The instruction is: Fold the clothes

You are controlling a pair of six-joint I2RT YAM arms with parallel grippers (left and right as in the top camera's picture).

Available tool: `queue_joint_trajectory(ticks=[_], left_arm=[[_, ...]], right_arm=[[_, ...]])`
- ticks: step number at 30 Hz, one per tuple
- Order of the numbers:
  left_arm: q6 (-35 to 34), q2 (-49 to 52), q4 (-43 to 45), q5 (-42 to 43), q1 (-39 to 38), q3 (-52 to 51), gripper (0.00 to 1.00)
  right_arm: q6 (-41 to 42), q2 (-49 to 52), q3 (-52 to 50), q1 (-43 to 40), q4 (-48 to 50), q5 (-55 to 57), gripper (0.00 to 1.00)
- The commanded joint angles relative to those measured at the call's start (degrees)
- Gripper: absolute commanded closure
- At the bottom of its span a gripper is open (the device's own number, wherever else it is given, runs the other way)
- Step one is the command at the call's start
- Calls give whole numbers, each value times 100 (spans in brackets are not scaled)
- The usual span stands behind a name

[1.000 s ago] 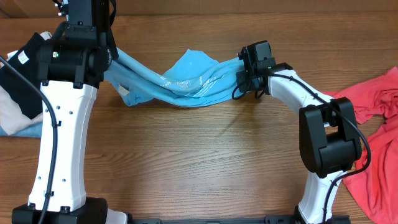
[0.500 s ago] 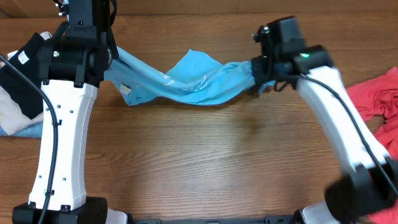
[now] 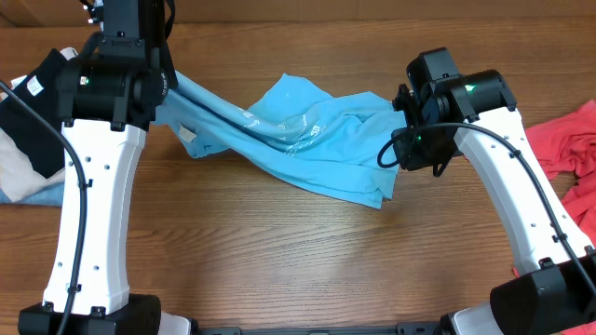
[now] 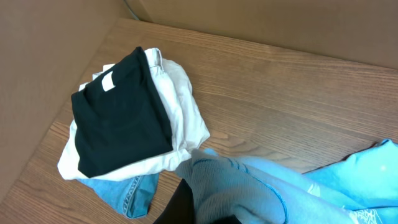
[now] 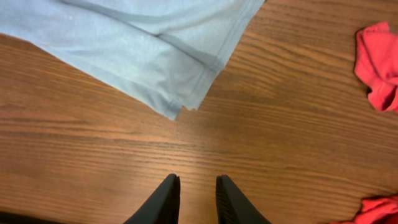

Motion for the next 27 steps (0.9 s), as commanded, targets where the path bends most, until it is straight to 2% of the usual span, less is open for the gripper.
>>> queue_joint_trajectory(ticks=[1,7,12,16,21,27], left_arm=[[-61,39,24,-39,-20,87,96],[-61,39,-31,-39,-20,87,95],[-63,39,-42,-31,-22,87,96],[-63,39,-48,4,-22,87,96],[-61,39,-83,2,-20,87,96],[-81,39,-87,4,-22,87,95]], right_arm=[[7,-26,4,-28,17,57,76],[28,-26,-72,-26,-94,-562,76],[142,-26,-616,-26,173,-820,76],[195,-26,-1268,-28,892,-776,71],[671,-15,-2065,-28,1908,-280,64],[671,131,-2732,-26,2876,-286,62]])
